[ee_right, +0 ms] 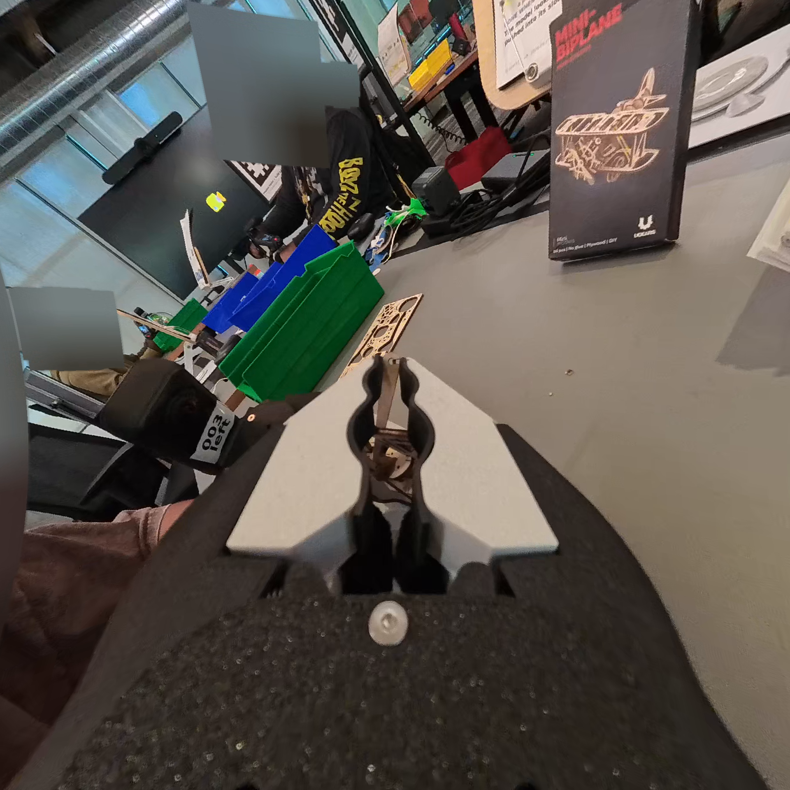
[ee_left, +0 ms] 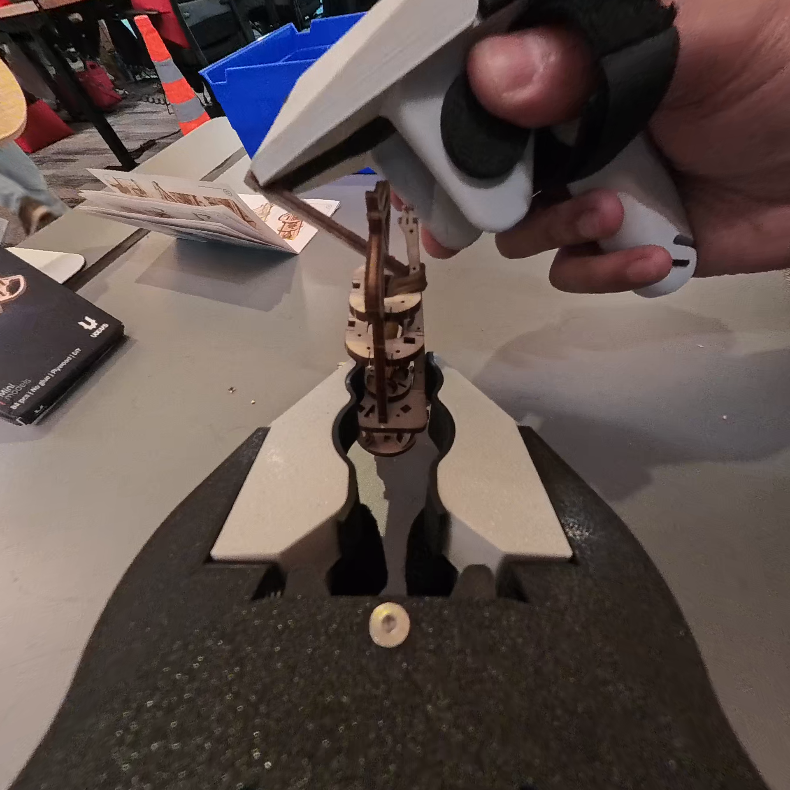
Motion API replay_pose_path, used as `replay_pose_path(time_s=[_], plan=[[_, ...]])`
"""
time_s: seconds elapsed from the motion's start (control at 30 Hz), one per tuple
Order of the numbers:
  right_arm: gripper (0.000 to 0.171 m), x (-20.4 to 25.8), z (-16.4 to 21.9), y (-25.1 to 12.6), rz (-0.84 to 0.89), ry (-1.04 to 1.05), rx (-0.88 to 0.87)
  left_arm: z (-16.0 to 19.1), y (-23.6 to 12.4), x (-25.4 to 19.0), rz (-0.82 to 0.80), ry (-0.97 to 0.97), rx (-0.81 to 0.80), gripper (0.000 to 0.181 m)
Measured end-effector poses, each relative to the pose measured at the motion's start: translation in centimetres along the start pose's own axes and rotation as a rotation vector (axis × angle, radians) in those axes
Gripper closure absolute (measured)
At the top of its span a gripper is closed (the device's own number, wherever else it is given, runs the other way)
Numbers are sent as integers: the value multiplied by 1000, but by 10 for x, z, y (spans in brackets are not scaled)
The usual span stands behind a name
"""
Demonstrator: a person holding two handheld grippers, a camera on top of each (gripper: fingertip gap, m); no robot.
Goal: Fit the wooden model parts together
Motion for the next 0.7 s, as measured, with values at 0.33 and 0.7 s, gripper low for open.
replay_pose_path(time_s=[0.33, 0.7], plan=[[164, 10, -19, -10, 20, -127, -78, 0, 0, 0, 0, -3, -1, 156], [164, -46, 69, -57, 147, -529, 747, -3, -6, 14, 60, -168, -54, 157]])
Point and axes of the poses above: each gripper's, where its closed fingertips meet, y out along the fingers, z out of its underside, x = y × z across the jaws, the point moved 5 cm from there along -y, back along the fingers, and after that the axes turned 1 degree about y, right-handed, at the moved point
